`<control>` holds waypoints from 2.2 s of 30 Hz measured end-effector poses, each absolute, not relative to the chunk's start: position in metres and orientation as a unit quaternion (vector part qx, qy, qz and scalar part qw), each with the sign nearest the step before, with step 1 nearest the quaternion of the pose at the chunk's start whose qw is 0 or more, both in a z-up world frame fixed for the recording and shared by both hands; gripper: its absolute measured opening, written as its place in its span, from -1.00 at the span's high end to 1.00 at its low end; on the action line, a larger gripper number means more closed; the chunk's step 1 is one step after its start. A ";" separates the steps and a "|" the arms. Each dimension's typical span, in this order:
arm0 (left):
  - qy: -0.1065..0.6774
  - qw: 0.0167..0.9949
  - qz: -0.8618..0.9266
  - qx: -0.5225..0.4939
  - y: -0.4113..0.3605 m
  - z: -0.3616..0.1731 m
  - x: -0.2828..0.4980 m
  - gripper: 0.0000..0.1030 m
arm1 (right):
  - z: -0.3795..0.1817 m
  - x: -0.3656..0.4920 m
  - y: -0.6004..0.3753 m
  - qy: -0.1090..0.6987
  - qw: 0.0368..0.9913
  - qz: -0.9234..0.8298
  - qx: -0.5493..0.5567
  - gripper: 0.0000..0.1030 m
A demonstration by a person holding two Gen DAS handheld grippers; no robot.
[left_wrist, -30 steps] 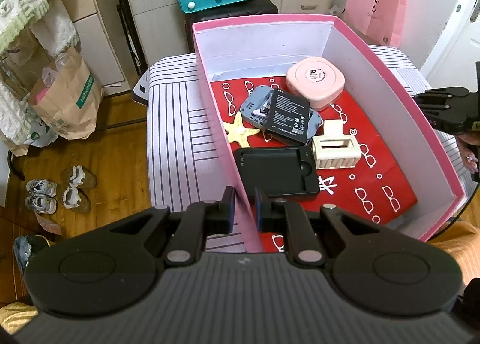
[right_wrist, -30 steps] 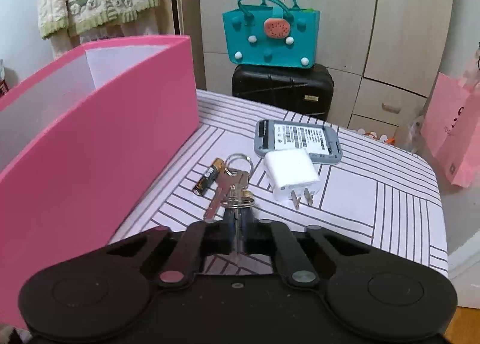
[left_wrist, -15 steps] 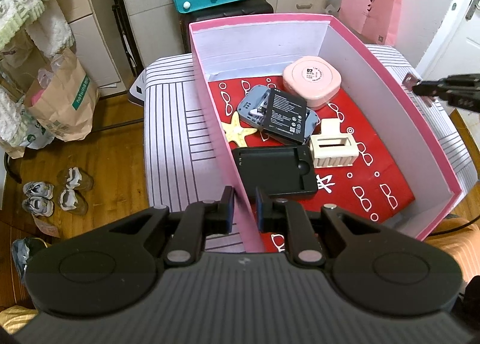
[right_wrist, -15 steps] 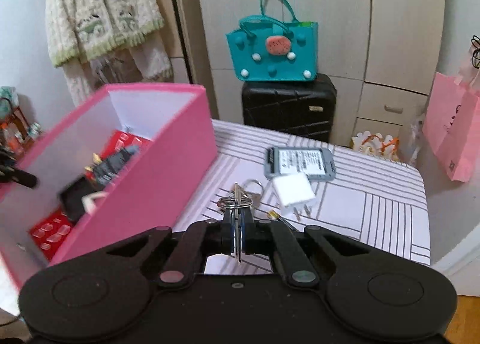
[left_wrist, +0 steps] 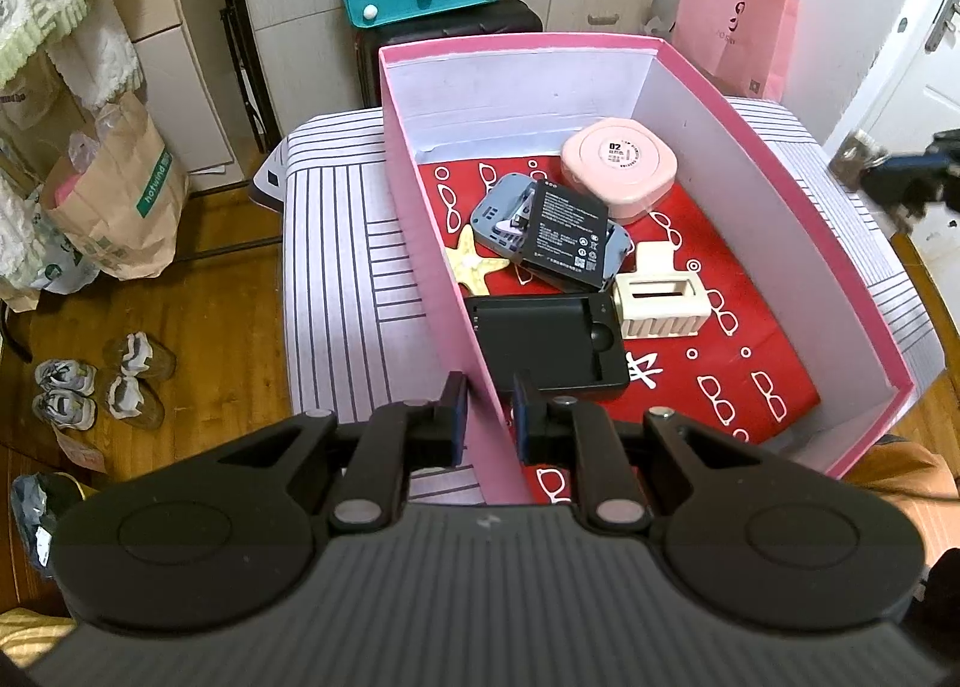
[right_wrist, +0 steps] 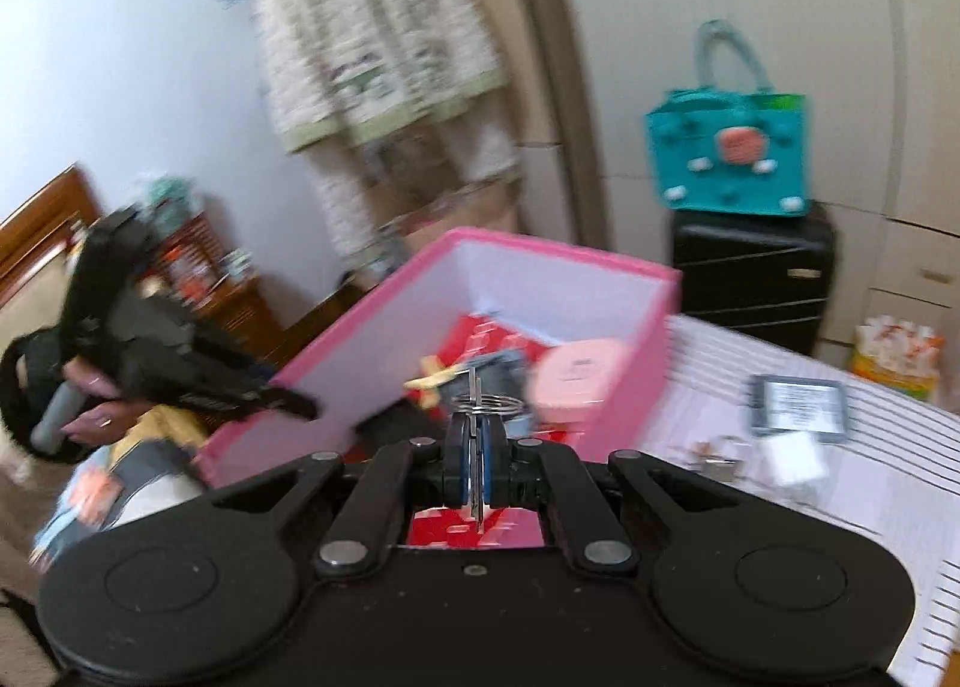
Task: Organize rigid objects
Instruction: 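Carry the keys into the pink box beside the black tray, then return the right gripper to the table and grasp the white cube charger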
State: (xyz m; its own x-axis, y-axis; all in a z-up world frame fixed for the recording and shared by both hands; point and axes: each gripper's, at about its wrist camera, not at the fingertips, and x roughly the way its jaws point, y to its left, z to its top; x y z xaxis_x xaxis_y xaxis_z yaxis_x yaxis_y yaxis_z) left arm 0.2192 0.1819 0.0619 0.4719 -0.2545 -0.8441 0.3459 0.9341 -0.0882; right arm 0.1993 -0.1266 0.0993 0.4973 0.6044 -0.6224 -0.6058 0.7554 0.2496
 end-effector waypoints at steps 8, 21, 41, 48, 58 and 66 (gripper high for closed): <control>0.486 0.854 -0.176 0.055 0.180 0.063 0.220 0.72 | 0.074 0.222 -0.048 0.423 0.813 0.398 -0.046 0.90; 0.488 0.854 -0.175 0.045 0.183 0.063 0.224 0.72 | 0.035 0.265 0.008 0.475 0.777 0.405 -0.080 0.76; 0.480 0.860 -0.171 0.033 0.186 0.061 0.218 0.71 | 0.084 0.222 -0.190 0.379 0.886 0.266 0.032 0.47; 0.477 0.864 -0.155 0.040 0.180 0.062 0.215 0.72 | 0.045 0.243 -0.236 0.383 0.904 0.190 0.023 0.42; 0.481 0.862 -0.157 0.040 0.181 0.063 0.217 0.72 | -0.001 0.275 -0.222 0.380 0.900 0.193 -0.093 0.02; 0.478 0.862 -0.162 0.044 0.180 0.061 0.216 0.72 | -0.012 0.296 -0.215 0.384 0.898 0.179 -0.117 -0.06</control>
State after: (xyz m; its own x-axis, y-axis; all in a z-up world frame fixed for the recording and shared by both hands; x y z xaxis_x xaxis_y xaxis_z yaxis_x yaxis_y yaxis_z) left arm 0.2163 0.1801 0.0614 0.4895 -0.2375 -0.8390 0.3225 0.9433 -0.0789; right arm 0.2955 -0.2150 -0.0118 0.6403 0.2315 -0.7325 -0.4121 0.9082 -0.0732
